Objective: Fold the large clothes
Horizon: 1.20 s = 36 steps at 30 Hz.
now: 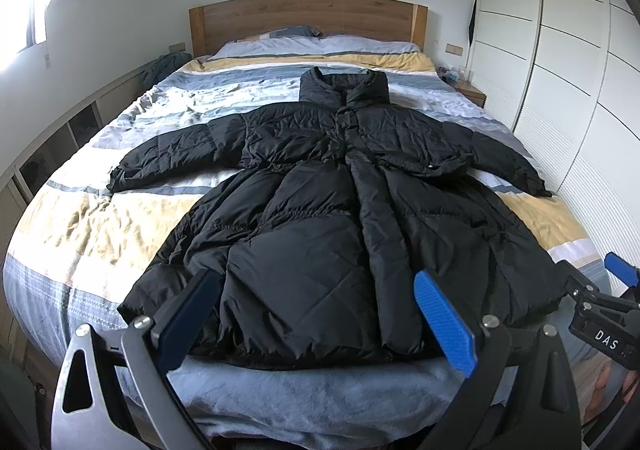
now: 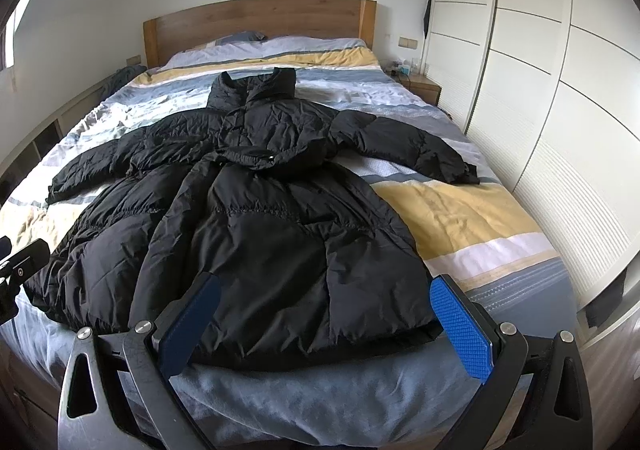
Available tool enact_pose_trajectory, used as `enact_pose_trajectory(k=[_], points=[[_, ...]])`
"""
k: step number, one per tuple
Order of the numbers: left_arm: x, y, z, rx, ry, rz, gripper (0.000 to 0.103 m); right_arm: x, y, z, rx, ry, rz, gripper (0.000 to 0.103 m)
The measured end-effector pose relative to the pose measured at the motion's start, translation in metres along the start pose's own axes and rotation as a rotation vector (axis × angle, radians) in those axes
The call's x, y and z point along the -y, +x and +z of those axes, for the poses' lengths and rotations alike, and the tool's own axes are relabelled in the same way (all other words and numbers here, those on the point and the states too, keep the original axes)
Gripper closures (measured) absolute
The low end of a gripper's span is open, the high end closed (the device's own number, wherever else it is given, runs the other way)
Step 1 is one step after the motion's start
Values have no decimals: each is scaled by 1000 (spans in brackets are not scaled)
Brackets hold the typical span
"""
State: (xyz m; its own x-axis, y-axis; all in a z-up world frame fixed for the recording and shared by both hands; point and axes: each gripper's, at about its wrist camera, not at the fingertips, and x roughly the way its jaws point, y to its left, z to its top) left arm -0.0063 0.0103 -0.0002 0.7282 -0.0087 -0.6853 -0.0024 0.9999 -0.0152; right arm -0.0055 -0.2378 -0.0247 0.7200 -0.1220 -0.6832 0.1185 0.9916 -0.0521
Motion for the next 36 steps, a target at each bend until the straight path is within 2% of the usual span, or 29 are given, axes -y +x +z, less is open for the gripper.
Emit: enact_pose_trajectory(k=[17, 22, 32, 36], points=[[1, -2, 2, 13, -3, 8, 4, 1, -20, 5, 14, -20, -16, 0], [8, -1, 3, 23, 5, 31, 4, 5, -9, 2, 0, -18, -8, 1], [9, 7, -1, 11, -5, 18, 4, 8, 7, -3, -19, -6, 3, 1], [9, 9, -3, 31, -2, 21, 4, 6, 13, -3, -20, -7, 9, 1]])
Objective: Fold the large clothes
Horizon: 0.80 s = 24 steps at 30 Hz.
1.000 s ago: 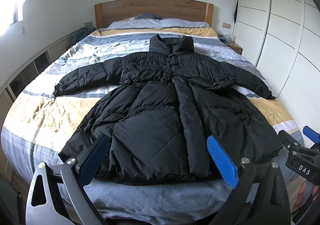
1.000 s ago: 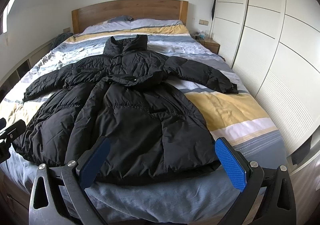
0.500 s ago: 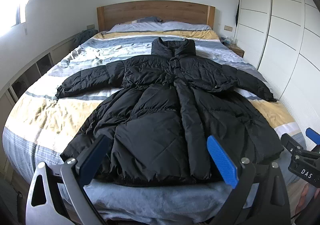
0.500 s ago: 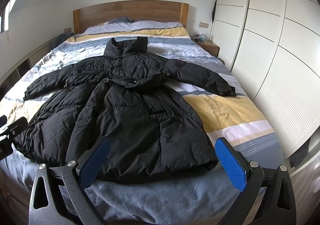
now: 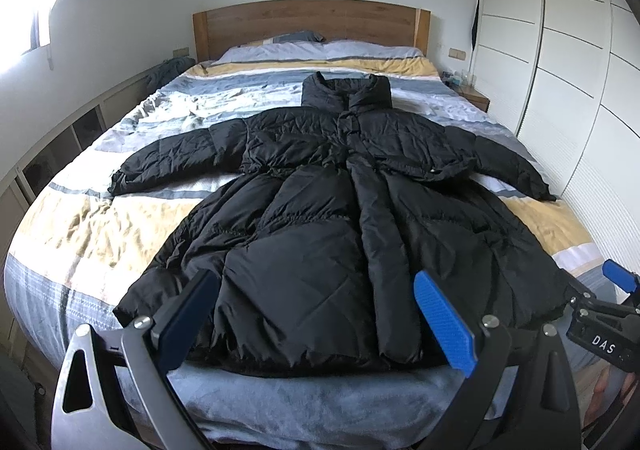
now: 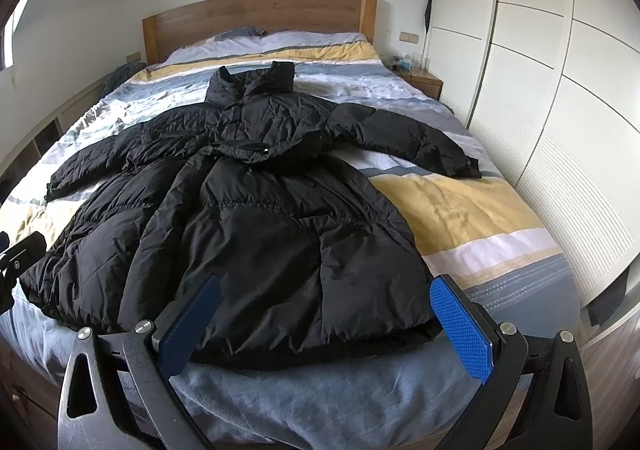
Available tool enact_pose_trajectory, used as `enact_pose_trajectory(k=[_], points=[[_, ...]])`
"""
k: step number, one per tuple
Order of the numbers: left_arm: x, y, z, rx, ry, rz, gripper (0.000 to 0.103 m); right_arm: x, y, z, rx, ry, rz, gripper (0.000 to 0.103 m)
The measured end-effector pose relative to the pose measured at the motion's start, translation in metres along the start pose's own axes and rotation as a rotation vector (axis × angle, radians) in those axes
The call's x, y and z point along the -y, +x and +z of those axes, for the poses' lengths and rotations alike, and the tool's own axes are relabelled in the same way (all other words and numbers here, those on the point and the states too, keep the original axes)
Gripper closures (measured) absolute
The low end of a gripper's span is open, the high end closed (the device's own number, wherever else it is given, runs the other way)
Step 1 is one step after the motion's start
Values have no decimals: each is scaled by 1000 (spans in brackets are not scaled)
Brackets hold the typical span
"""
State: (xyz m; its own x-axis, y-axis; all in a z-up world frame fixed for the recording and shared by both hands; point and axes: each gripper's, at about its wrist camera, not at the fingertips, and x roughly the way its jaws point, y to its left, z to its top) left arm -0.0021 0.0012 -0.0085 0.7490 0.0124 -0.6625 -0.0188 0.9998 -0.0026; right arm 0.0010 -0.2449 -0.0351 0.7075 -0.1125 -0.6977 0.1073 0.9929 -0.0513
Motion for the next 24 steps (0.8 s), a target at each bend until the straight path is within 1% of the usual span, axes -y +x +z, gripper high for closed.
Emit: enact_pose_trajectory(k=[4, 11, 16, 20, 24], points=[[1, 5, -1, -3, 4, -7, 4, -1, 7, 0, -3, -4, 6, 1], [5, 18, 3, -33, 29, -2, 4, -1, 20, -2, -7, 8, 21, 1], [11, 27, 5, -52, 62, 0, 4, 1, 32, -3, -14, 11, 43, 1], [13, 39, 7, -67, 71, 11, 4, 4, 43, -1, -11, 26, 63, 1], [12, 59, 12, -93, 75, 19, 4, 5, 58, 5, -18, 33, 72, 1]])
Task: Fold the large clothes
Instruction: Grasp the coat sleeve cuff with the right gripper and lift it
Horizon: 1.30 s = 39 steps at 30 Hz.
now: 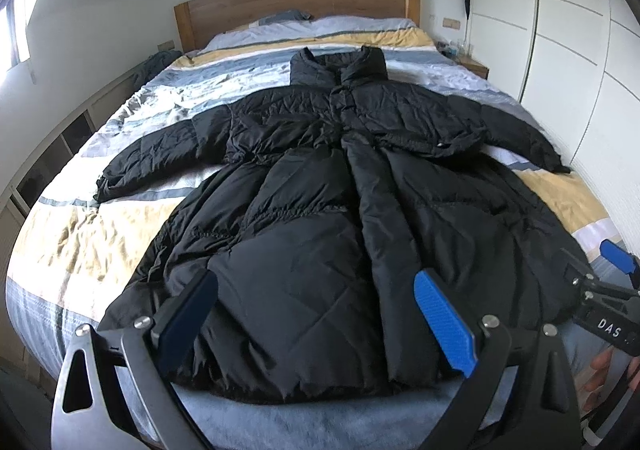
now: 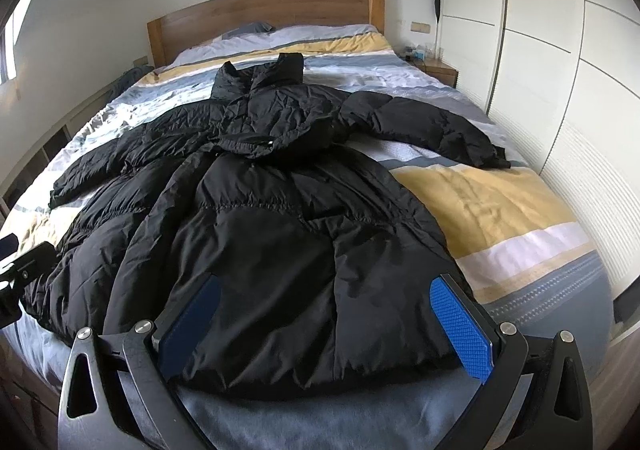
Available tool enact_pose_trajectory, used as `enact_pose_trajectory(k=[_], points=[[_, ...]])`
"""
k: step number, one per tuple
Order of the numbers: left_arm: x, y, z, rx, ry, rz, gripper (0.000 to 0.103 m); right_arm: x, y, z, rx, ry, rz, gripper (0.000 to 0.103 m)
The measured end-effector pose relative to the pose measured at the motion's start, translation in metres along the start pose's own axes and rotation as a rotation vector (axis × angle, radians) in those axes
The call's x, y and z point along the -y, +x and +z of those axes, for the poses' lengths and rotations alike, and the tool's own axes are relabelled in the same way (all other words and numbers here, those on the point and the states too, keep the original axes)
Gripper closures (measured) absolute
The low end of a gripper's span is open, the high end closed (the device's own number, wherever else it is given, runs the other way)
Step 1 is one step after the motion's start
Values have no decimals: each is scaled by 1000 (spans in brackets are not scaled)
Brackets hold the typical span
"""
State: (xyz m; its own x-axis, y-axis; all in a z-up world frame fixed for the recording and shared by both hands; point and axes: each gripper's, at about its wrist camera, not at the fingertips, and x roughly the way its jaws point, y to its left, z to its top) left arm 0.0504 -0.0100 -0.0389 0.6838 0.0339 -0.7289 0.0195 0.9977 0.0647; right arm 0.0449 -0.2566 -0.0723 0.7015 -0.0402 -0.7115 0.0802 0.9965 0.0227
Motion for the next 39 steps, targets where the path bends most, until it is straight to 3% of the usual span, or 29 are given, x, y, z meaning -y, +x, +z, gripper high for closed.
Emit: enact_pose_trajectory(k=[14, 22, 28, 35, 39], points=[[-11, 58, 24, -11, -8, 77, 4, 3, 44, 28, 14, -4, 22, 1], [-20, 123, 46, -56, 12, 48, 4, -7, 88, 56, -11, -24, 32, 1], [-16, 183, 73, -168, 50, 19, 4, -15, 136, 89, -31, -14, 68, 1], [-15, 191, 92, -305, 53, 18, 4, -20, 172, 122, -172, -7, 71, 1], [-23, 176, 118, -338, 27, 17, 4, 6, 179, 141, -224, 70, 61, 1]])
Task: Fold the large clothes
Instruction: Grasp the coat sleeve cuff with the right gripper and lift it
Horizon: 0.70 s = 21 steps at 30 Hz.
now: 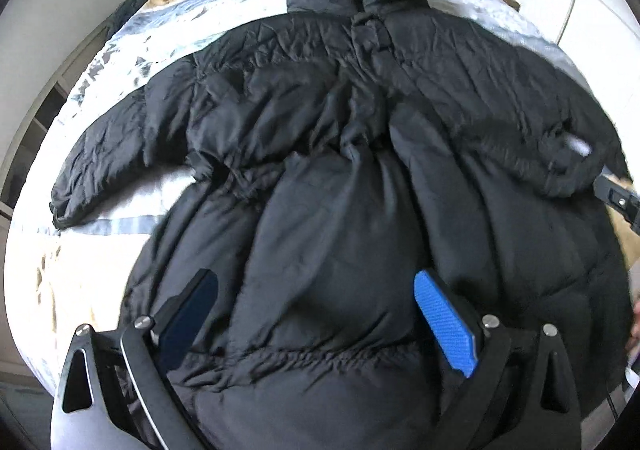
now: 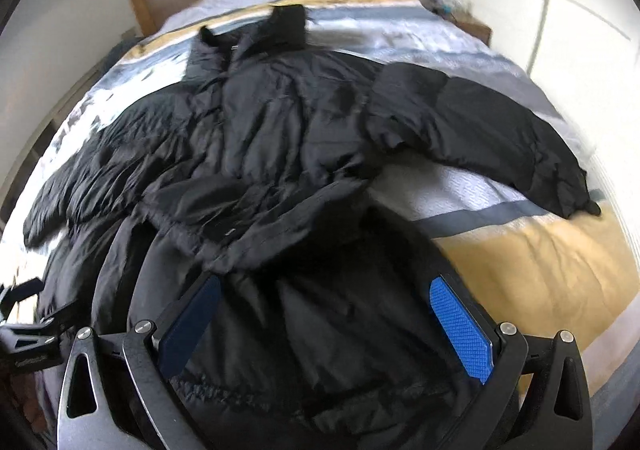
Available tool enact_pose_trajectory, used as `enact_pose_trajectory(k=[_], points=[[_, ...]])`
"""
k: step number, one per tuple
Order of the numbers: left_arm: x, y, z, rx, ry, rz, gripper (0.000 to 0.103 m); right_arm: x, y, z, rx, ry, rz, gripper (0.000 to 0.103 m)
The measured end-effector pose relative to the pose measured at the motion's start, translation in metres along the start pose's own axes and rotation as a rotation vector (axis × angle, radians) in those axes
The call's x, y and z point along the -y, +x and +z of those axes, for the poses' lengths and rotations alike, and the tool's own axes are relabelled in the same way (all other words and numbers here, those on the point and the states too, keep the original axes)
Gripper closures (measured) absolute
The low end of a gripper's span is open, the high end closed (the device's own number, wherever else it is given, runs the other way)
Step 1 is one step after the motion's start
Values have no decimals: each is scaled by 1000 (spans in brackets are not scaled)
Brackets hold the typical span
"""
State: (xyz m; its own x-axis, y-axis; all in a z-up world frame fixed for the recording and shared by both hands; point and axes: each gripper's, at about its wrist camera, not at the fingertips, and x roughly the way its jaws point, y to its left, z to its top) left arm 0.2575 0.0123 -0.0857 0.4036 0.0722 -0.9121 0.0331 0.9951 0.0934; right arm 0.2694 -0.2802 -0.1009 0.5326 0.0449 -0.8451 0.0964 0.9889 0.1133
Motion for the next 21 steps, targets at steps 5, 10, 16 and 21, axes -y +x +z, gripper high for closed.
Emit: enact_pose_trajectory(k=[5, 10, 16, 21], points=[[-5, -20, 35, -25, -6, 12, 4, 65, 11, 30, 15, 196, -14, 1], [0, -20, 75, -37, -46, 65, 4, 145, 41, 45, 21, 424, -24, 1], [10, -18, 106, -36, -107, 77, 4, 227, 83, 40, -21, 729, 68, 0], [20, -11, 114, -68, -113, 99, 4, 276, 98, 32, 47, 962, 152, 0]])
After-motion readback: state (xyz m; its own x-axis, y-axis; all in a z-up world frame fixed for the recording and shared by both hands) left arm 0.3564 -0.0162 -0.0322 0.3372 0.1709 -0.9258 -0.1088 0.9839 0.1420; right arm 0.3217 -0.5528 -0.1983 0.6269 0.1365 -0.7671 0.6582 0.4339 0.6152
